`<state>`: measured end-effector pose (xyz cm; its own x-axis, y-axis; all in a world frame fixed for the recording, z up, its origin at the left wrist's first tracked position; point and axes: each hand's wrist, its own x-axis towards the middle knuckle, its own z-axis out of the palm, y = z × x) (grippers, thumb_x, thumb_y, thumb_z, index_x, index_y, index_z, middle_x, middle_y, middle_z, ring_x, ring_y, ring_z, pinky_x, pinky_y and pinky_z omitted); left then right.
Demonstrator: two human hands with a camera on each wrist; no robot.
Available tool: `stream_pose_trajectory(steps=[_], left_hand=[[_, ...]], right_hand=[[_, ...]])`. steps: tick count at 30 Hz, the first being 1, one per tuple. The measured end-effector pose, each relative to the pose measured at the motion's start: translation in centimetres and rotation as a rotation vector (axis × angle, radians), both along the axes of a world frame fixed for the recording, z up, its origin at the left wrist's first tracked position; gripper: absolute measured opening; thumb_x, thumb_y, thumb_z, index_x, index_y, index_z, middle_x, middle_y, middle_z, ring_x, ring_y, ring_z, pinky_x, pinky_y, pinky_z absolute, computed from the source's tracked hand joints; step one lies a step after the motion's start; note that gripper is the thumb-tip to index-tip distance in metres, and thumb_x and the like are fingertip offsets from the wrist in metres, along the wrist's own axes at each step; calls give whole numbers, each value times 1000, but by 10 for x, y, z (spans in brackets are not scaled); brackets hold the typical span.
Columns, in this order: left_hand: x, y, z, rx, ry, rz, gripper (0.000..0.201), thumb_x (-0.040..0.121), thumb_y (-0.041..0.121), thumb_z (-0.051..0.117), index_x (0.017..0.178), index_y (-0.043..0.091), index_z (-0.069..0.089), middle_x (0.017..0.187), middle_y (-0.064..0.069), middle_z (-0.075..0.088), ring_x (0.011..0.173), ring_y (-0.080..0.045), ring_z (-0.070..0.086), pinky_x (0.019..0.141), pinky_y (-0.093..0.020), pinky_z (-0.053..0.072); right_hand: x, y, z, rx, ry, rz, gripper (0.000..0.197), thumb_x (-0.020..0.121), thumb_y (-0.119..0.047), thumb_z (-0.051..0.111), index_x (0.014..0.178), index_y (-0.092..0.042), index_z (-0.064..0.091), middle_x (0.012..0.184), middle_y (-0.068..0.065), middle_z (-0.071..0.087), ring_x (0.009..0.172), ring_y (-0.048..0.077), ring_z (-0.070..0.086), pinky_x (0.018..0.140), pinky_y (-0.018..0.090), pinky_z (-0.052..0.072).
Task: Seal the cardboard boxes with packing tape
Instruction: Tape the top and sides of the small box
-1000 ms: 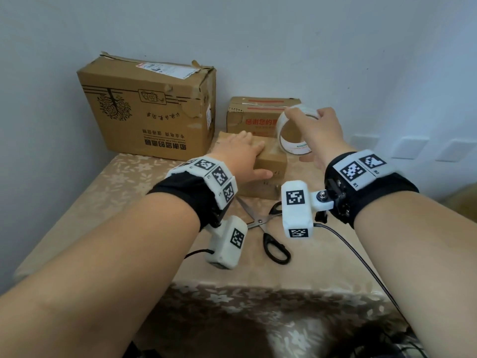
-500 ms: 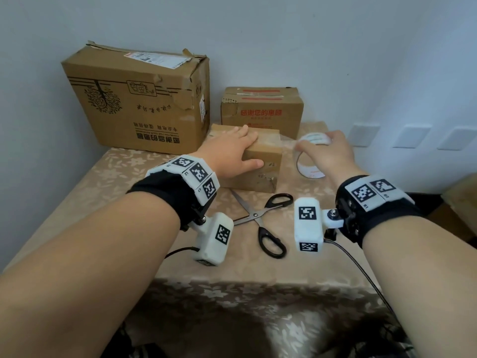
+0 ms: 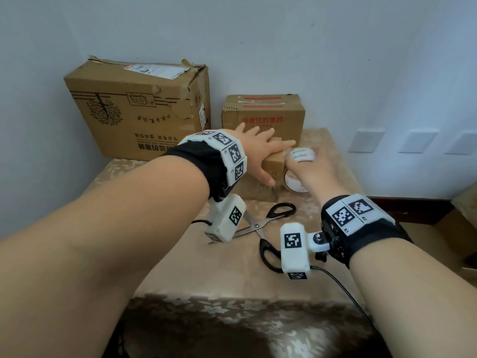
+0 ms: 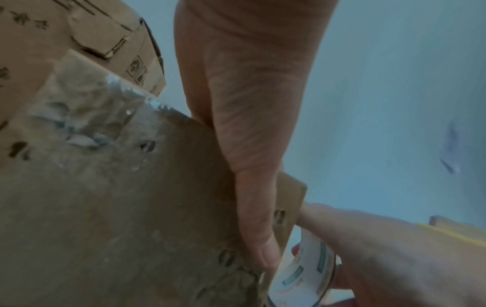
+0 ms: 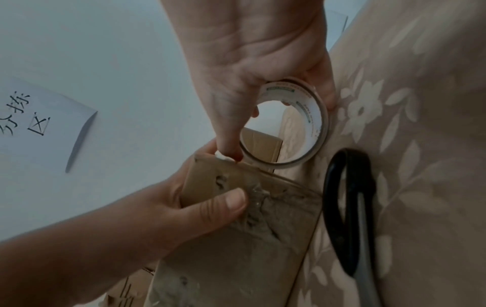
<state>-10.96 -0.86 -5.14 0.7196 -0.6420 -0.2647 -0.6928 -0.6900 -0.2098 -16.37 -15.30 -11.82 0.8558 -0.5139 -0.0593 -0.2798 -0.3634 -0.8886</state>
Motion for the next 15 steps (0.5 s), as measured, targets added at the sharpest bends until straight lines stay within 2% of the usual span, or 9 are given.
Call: stream_pose_trajectory(steps=[3, 4, 6, 7, 9, 10, 13, 15], left_hand=[[4, -2, 1, -118, 75, -19, 87, 72, 66, 66, 143, 43, 21, 144, -7, 28, 128, -33, 35, 106, -53, 33], [5, 0, 2, -177, 83, -28, 82, 72, 64, 68, 140, 42, 27, 138, -6, 32, 123, -30, 37, 102, -50, 37], [5, 5, 3, -321, 81, -41, 75, 73, 61, 68, 136, 39, 33, 134, -5, 34, 121, -28, 37, 101, -47, 38], [5, 9, 3, -414, 83, -43, 73, 73, 59, 69, 135, 38, 35, 133, -5, 34, 121, -27, 36, 102, -47, 37], [0, 15, 5, -630, 120, -36, 70, 74, 55, 71, 133, 37, 38, 132, -4, 34, 122, -25, 35, 103, -43, 37], [-4, 17, 5, -723, 133, -29, 69, 75, 53, 72, 133, 36, 39, 133, -3, 34, 123, -23, 35, 104, -40, 36], [-11, 22, -5, -920, 102, -7, 67, 75, 51, 73, 132, 36, 41, 134, -1, 33, 126, -21, 34, 109, -42, 33], [-13, 28, -15, -1064, 113, 23, 64, 73, 53, 73, 127, 40, 41, 132, 0, 32, 127, -22, 34, 110, -44, 33]], right_hand=[[-2, -3, 0, 34, -22, 9, 54, 70, -49, 73, 110, -28, 45, 106, 5, 60, 85, 20, 62, 68, 34, 51], [-3, -5, 2, 50, -45, 7, 52, 72, -48, 73, 110, -28, 46, 105, 2, 61, 87, 18, 61, 67, 32, 50], [-7, -8, 10, 93, -126, -14, 46, 77, -46, 72, 110, -28, 46, 102, -6, 58, 90, 14, 58, 66, 28, 48], [-8, -10, 17, 135, -180, -36, 46, 78, -46, 71, 112, -28, 47, 102, -8, 56, 93, 14, 57, 70, 30, 51], [-9, -13, 34, 289, -262, -88, 62, 76, -51, 71, 128, -28, 46, 111, -9, 52, 103, 16, 55, 84, 41, 54], [-11, -12, 42, 361, -282, -103, 71, 74, -53, 72, 134, -29, 42, 116, -9, 51, 106, 16, 55, 86, 44, 54], [-14, -3, 60, 502, -345, -86, 76, 72, -49, 76, 135, -29, 39, 108, -10, 53, 100, 15, 60, 83, 45, 57], [-13, 7, 70, 534, -396, -74, 77, 72, -47, 79, 135, -29, 39, 103, -16, 51, 99, 13, 61, 86, 45, 56]])
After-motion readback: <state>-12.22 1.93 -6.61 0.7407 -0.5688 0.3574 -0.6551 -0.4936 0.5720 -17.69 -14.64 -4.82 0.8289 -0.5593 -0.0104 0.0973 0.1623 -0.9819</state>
